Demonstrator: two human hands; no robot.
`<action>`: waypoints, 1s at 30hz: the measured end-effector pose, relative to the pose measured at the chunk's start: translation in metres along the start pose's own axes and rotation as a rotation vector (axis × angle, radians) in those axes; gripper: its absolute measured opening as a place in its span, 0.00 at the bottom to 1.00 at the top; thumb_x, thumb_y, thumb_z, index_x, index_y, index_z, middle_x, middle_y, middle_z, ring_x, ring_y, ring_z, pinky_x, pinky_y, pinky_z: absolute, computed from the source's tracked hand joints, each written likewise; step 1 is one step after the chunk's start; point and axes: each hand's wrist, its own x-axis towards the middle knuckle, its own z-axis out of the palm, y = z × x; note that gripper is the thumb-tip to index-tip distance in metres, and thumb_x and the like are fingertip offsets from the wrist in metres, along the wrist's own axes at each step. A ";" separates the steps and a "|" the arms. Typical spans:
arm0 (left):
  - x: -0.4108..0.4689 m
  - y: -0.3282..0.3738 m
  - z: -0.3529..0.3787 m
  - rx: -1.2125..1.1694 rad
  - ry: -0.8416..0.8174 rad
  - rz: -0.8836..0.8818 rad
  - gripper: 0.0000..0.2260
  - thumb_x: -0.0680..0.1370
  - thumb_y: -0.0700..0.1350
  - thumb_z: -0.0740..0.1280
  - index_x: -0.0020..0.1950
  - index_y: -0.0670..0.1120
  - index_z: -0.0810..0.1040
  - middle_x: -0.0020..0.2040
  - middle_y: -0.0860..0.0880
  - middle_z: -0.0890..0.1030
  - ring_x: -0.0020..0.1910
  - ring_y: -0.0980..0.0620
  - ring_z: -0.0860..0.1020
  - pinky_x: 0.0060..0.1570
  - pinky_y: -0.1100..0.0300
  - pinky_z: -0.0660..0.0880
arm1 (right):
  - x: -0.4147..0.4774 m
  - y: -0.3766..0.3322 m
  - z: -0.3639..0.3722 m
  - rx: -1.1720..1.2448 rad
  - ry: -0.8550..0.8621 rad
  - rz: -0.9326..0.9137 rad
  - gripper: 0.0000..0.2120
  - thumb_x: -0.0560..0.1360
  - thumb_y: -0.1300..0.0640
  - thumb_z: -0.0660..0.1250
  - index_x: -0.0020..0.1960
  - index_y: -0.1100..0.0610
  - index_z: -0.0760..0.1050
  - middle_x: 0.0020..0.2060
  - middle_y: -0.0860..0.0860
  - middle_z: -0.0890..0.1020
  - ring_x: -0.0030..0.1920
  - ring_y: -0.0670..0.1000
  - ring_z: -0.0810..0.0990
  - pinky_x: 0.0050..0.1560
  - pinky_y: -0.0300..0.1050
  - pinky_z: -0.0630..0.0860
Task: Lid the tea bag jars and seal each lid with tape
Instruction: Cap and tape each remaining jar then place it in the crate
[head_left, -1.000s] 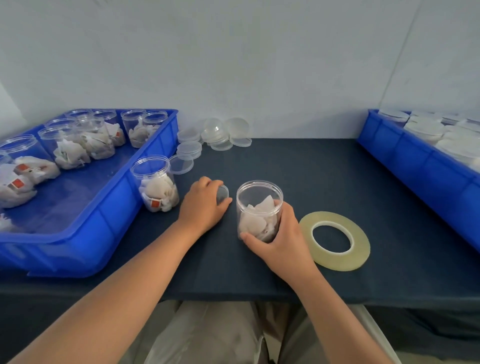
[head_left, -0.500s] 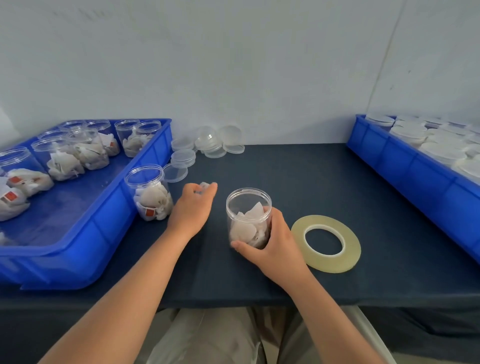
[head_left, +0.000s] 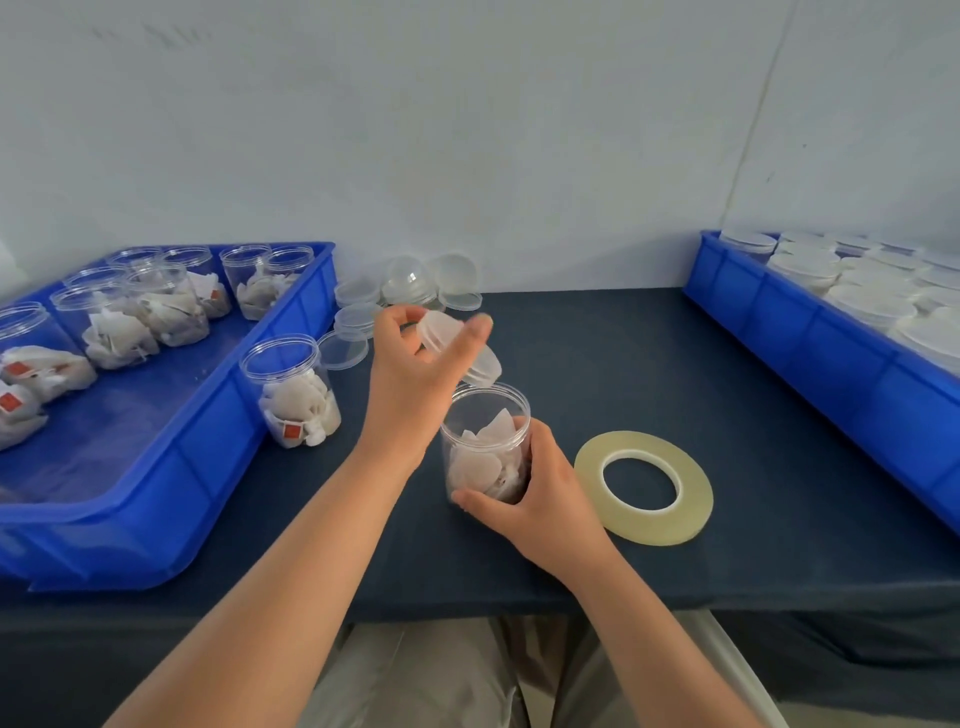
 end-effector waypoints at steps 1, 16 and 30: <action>-0.005 -0.002 -0.001 0.069 -0.040 0.033 0.28 0.66 0.69 0.76 0.60 0.61 0.73 0.52 0.67 0.81 0.51 0.70 0.80 0.46 0.74 0.75 | 0.000 0.001 0.000 0.011 0.002 -0.002 0.37 0.65 0.31 0.80 0.66 0.35 0.64 0.59 0.31 0.77 0.60 0.37 0.78 0.57 0.41 0.82; -0.013 0.027 -0.028 0.976 -0.772 0.075 0.35 0.76 0.76 0.59 0.81 0.69 0.59 0.80 0.63 0.62 0.79 0.59 0.64 0.71 0.55 0.67 | 0.000 0.002 0.004 -0.023 0.035 -0.060 0.31 0.66 0.32 0.79 0.62 0.33 0.65 0.55 0.33 0.78 0.56 0.40 0.79 0.51 0.44 0.82; -0.040 0.013 0.029 1.316 -0.543 0.338 0.28 0.78 0.74 0.56 0.70 0.58 0.73 0.66 0.54 0.74 0.65 0.47 0.72 0.53 0.49 0.69 | 0.011 0.008 0.013 -0.152 0.068 -0.165 0.24 0.71 0.39 0.73 0.63 0.38 0.70 0.54 0.30 0.74 0.54 0.36 0.77 0.40 0.31 0.76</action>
